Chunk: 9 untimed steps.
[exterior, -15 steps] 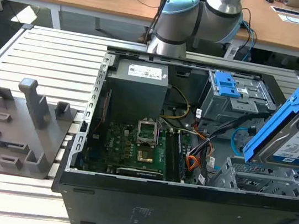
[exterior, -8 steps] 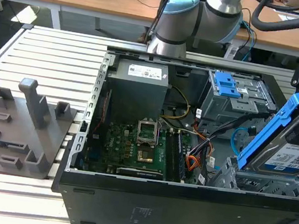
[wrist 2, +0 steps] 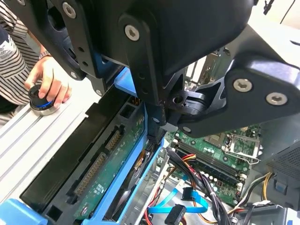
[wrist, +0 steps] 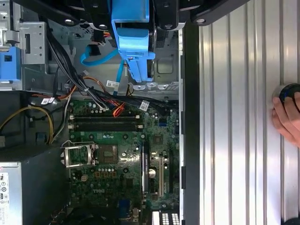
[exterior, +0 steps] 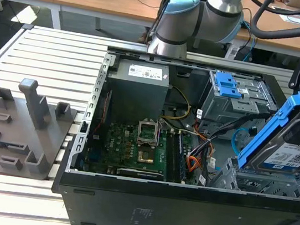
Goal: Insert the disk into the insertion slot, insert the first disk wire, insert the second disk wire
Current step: 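Insert the disk into the insertion slot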
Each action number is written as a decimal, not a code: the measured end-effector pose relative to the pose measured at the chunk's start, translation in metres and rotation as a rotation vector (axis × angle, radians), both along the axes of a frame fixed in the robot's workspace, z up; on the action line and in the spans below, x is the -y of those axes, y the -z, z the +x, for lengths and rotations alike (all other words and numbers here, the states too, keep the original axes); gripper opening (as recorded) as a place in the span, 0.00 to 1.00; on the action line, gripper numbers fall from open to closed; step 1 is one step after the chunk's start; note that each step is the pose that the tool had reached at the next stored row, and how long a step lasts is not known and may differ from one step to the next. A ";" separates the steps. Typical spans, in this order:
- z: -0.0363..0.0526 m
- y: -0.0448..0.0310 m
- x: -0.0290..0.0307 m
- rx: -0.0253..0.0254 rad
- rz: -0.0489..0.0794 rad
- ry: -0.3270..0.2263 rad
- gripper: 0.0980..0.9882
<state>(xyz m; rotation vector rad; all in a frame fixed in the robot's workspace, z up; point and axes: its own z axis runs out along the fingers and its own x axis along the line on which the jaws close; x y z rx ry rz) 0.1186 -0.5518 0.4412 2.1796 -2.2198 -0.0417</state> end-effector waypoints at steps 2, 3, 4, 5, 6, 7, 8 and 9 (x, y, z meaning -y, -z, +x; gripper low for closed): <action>0.0002 0.0028 -0.0003 -0.0001 0.000 0.000 0.30; 0.0004 0.0038 -0.0006 0.0000 0.000 0.000 0.30; 0.0005 0.0046 -0.0010 -0.0001 0.000 0.000 0.30; 0.0006 0.0053 -0.0015 0.0000 0.000 0.000 0.30; 0.0007 0.0061 -0.0023 0.0000 0.000 0.000 0.30; 0.0007 0.0066 -0.0027 0.0000 0.000 0.000 0.30; 0.0008 0.0079 -0.0030 0.0000 0.000 0.000 0.30; 0.0008 0.0088 -0.0031 0.0000 0.000 0.000 0.30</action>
